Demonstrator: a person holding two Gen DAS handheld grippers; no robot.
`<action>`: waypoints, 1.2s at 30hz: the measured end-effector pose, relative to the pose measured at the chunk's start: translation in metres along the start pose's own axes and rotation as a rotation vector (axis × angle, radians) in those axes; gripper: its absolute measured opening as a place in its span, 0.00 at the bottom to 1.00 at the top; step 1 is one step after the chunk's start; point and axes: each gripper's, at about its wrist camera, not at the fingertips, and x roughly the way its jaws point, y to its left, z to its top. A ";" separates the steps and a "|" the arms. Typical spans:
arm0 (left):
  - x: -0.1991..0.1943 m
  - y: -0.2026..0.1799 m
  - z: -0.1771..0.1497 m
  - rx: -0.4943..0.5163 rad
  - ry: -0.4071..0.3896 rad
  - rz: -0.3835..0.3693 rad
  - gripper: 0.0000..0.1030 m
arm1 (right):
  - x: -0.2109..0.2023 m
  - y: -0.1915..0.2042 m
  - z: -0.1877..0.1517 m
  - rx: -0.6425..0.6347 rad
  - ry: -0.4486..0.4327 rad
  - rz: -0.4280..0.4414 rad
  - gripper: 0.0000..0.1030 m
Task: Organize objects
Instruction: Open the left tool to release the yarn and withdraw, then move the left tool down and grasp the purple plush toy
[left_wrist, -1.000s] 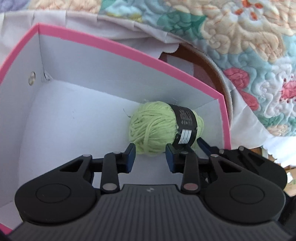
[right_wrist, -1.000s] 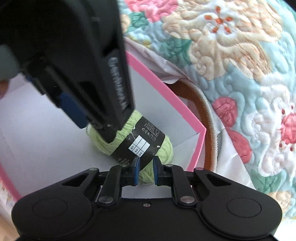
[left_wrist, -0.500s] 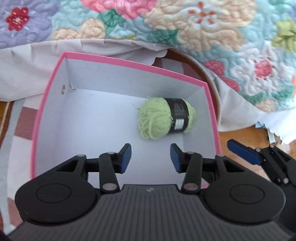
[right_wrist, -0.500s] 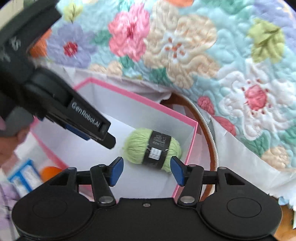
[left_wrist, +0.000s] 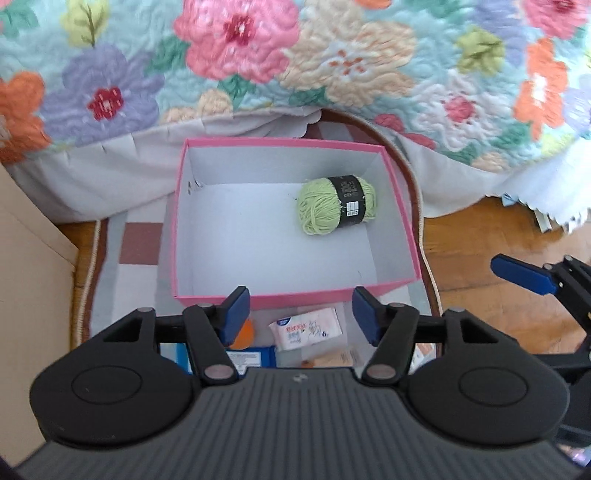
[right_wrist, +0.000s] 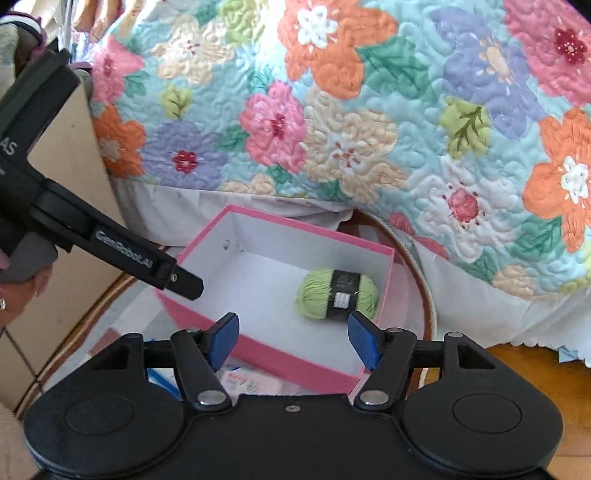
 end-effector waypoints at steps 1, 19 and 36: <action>-0.008 -0.001 -0.003 0.018 -0.009 0.007 0.63 | -0.006 0.002 -0.001 0.006 0.003 0.014 0.69; -0.081 0.007 -0.072 0.154 -0.074 0.015 0.88 | -0.050 0.067 -0.040 -0.072 0.136 0.253 0.91; 0.016 0.061 -0.131 0.137 0.065 0.037 0.93 | 0.037 0.118 -0.101 -0.020 0.249 0.418 0.91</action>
